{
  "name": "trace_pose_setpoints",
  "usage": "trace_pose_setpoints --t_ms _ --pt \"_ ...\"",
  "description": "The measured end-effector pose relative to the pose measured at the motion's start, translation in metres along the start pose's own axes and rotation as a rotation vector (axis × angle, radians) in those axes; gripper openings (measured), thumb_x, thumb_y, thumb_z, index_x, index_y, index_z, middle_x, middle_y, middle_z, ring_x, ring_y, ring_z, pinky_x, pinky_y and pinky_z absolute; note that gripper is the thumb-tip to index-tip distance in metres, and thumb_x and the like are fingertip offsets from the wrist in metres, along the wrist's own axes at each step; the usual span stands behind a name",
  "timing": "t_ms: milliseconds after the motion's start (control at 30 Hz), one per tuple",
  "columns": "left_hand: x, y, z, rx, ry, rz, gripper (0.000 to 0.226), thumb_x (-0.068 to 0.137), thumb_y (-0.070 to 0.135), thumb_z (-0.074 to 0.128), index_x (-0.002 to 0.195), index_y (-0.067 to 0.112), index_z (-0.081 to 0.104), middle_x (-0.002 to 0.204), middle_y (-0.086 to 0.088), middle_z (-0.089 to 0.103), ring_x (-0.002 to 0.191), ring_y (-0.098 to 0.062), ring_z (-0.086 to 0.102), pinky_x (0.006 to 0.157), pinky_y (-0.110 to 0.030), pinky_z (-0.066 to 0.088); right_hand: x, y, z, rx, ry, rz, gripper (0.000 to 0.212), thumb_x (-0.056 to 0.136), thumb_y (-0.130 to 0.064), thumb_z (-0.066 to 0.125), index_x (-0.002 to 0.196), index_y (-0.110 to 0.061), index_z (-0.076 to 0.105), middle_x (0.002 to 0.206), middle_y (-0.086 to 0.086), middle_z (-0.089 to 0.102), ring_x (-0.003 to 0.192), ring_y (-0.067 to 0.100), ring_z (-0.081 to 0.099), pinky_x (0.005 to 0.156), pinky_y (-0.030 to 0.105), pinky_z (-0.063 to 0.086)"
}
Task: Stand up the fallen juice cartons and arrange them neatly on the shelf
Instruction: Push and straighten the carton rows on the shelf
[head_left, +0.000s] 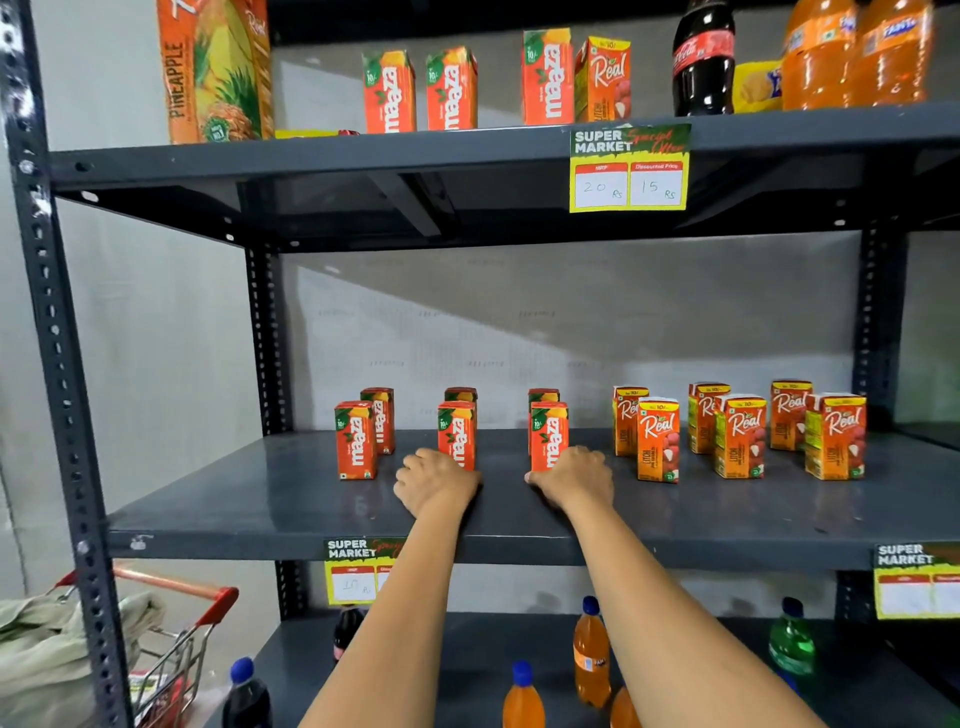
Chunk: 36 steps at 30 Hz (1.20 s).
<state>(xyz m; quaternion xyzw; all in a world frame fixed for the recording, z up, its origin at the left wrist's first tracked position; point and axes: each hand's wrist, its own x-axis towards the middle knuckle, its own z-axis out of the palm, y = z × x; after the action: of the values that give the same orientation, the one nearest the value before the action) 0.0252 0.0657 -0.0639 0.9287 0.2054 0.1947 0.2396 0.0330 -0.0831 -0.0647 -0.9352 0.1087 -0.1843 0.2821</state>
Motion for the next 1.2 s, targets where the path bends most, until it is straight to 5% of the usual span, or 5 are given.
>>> trace_pose_setpoints --t_ms 333,1200 --pt "0.0048 -0.0021 -0.0018 -0.083 0.021 -0.002 0.063 0.08 0.042 0.07 0.128 0.006 0.051 0.129 -0.013 0.055 0.119 -0.029 0.051 0.098 -0.037 0.04 -0.0023 -0.0023 0.0051 -0.05 0.034 0.003 0.072 0.074 -0.054 0.069 0.127 -0.009 0.051 0.125 0.013 0.058 0.114 0.029 0.055 0.088 0.035 0.047" --pt "0.0052 0.0001 0.0014 0.021 0.041 0.034 0.068 0.084 0.049 0.065 0.131 0.003 0.048 0.128 -0.015 0.049 0.117 -0.029 0.05 0.096 -0.037 0.041 -0.0074 -0.0031 0.0 -0.081 0.047 -0.051 0.063 0.075 -0.056 0.067 0.121 -0.014 0.056 0.121 0.01 0.062 0.11 0.029 0.059 0.082 0.036 0.048"
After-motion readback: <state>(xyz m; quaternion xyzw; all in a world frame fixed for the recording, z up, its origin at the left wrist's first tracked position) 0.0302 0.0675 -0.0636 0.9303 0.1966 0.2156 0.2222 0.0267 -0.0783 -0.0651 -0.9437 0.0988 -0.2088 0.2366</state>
